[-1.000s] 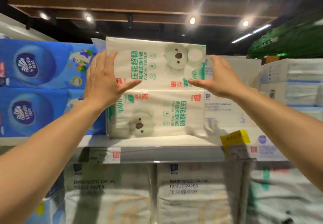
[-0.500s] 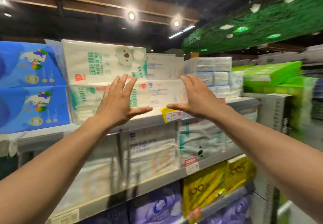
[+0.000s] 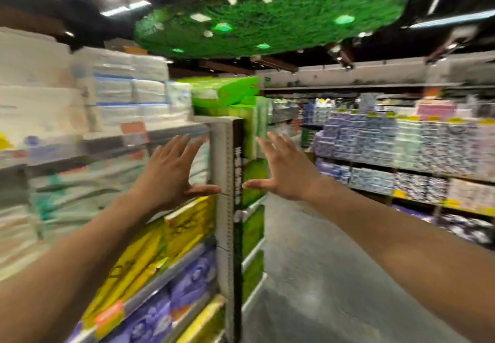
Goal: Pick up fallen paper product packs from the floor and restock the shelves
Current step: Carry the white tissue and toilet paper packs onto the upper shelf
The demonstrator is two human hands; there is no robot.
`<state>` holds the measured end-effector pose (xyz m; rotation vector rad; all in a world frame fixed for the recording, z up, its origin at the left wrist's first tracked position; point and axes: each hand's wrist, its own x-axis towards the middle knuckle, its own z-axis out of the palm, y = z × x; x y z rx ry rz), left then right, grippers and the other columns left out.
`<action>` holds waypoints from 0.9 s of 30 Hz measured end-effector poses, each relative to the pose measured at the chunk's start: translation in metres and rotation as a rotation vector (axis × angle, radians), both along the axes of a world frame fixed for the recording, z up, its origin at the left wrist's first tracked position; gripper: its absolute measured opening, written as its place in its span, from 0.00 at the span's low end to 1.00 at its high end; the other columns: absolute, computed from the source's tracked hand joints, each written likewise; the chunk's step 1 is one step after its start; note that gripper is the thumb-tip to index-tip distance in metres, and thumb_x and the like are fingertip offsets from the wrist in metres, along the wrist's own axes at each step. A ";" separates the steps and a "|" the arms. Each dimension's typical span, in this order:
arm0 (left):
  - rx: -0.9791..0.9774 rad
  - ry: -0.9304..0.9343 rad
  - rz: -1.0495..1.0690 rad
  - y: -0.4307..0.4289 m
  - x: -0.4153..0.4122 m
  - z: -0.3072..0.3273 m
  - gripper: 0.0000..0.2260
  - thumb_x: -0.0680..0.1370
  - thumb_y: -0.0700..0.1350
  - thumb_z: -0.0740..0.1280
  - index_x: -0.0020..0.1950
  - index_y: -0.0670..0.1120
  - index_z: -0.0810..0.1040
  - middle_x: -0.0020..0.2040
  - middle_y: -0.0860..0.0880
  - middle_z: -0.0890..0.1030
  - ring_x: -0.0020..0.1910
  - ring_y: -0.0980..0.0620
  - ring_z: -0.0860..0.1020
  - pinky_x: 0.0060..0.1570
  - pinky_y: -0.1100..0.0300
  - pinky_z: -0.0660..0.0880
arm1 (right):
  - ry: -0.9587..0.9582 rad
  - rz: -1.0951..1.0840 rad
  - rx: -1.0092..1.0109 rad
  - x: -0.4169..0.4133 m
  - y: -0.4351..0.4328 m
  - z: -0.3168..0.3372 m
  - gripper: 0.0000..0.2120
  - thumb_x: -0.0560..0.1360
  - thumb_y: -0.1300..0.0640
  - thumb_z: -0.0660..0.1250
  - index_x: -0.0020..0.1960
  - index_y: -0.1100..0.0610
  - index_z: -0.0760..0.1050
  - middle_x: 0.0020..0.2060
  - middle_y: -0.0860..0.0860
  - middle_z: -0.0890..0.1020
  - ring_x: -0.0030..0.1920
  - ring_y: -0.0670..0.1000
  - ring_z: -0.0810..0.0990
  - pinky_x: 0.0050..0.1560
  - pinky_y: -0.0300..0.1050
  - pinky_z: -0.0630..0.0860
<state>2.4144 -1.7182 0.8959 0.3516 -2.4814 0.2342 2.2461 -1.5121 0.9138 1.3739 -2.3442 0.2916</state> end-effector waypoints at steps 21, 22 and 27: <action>0.079 -0.244 -0.781 0.201 -0.604 -0.081 0.61 0.60 0.86 0.45 0.81 0.45 0.59 0.78 0.40 0.64 0.76 0.39 0.64 0.74 0.42 0.65 | -0.247 -0.786 0.020 -0.418 0.244 -0.110 0.52 0.72 0.27 0.65 0.83 0.55 0.51 0.82 0.56 0.53 0.81 0.59 0.51 0.78 0.61 0.59; 0.059 -0.245 -0.826 0.214 -0.628 -0.084 0.61 0.61 0.86 0.45 0.80 0.43 0.61 0.77 0.39 0.66 0.75 0.38 0.67 0.73 0.42 0.66 | -0.259 -0.821 0.010 -0.435 0.255 -0.116 0.51 0.71 0.26 0.64 0.82 0.55 0.52 0.81 0.56 0.54 0.81 0.59 0.52 0.78 0.61 0.59; 0.022 -0.337 -1.001 0.284 -0.756 -0.122 0.62 0.61 0.86 0.44 0.80 0.43 0.61 0.77 0.38 0.66 0.74 0.38 0.67 0.74 0.43 0.66 | -0.329 -0.973 0.008 -0.527 0.320 -0.153 0.51 0.71 0.26 0.64 0.82 0.55 0.53 0.81 0.57 0.56 0.81 0.59 0.54 0.77 0.60 0.61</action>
